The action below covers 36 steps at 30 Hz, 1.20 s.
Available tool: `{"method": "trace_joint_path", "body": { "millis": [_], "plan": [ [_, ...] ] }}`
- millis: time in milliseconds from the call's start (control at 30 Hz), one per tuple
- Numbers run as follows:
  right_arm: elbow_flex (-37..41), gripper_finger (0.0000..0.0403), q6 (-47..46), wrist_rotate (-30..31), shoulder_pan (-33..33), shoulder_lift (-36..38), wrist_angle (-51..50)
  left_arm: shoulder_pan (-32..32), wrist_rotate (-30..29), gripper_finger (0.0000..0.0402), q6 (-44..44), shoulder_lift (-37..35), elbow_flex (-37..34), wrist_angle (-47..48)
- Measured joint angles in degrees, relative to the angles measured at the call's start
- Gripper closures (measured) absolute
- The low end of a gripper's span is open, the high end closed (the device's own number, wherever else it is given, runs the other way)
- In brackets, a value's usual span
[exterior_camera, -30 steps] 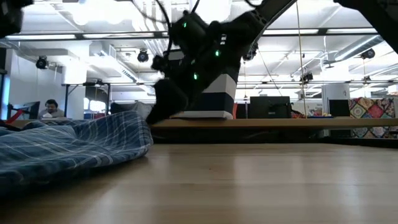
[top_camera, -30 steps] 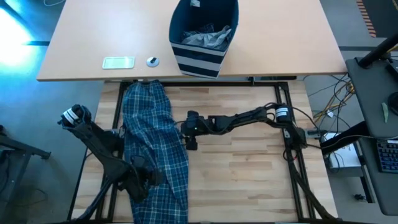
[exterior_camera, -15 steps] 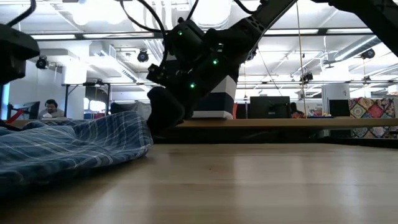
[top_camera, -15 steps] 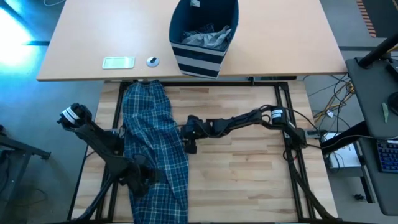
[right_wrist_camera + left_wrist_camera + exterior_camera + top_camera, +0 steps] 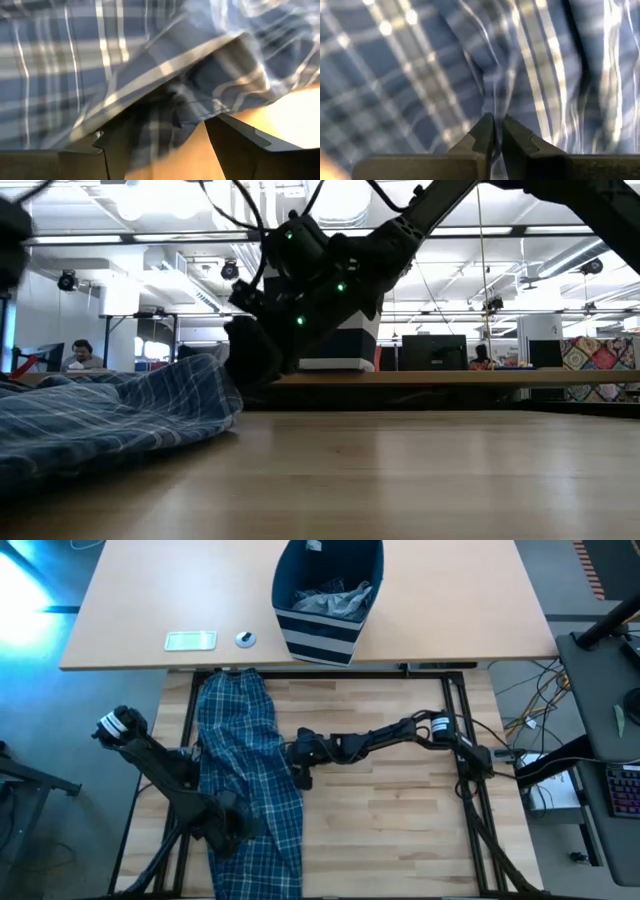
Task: Fold Laundry from Bin
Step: Fold the blue patterned pants
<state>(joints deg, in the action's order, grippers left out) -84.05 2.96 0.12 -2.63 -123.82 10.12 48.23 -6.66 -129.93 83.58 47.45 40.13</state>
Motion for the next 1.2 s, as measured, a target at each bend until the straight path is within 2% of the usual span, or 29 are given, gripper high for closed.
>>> {"method": "trace_joint_path", "body": {
  "millis": [100, 200, 267, 367, 400, 600, 733, 833, 967, 1100, 1200],
  "plan": [
    [0.0, 0.0186, -1.9, 0.1, 0.0, 0.3, 0.9, 2.0, 3.0, 0.0399, 0.1, 0.0, 5.2, 6.9],
    [0.0, 0.0224, -4.7, 0.4, -0.3, 0.0, 2.4, 5.1, 5.0, 0.04, -2.2, 0.0, 9.3, 11.7],
    [0.0, 0.0267, -6.3, 0.5, -0.6, 0.0, 2.3, 7.1, 8.1, 0.0401, -3.0, 0.0, 10.3, 12.9],
    [0.0, 0.036, -6.3, 1.2, -0.8, -0.1, 0.7, 9.4, 10.7, 0.0401, -3.6, 0.5, 10.1, 10.7],
    [0.0, 0.0376, -5.8, 1.4, -0.9, 0.1, -0.2, 9.8, 11.0, 0.0401, -3.7, 0.6, 9.8, 9.4],
    [0.0, 0.0394, -5.1, 1.6, -2.0, 2.9, -3.8, 12.1, 13.7, 0.0401, -4.6, 1.5, 7.3, 7.2],
    [0.0, 0.0394, -6.4, 4.4, -3.4, 2.3, -5.5, 11.8, 14.0, 0.0401, -5.0, 1.5, 4.1, 5.0],
    [0.0, 0.0394, -5.7, 4.9, -4.3, 2.0, -7.6, 11.6, 13.9, 0.0386, -4.5, 1.5, 2.9, 3.5],
    [0.0, 0.0394, -3.6, 5.7, -6.0, 2.1, -11.8, 11.5, 13.4, 0.0337, -4.2, 1.5, 3.0, 3.5],
    [0.0, 0.0394, -2.4, 5.8, -8.2, 3.4, -15.5, 11.0, 9.0, 0.027, -3.9, 1.0, 4.4, 3.6],
    [0.0, 0.0387, -3.4, 1.0, -10.9, 5.2, -20.1, 10.4, 4.8, 0.022, -3.9, -0.3, 6.4, 7.2]
  ]
}}
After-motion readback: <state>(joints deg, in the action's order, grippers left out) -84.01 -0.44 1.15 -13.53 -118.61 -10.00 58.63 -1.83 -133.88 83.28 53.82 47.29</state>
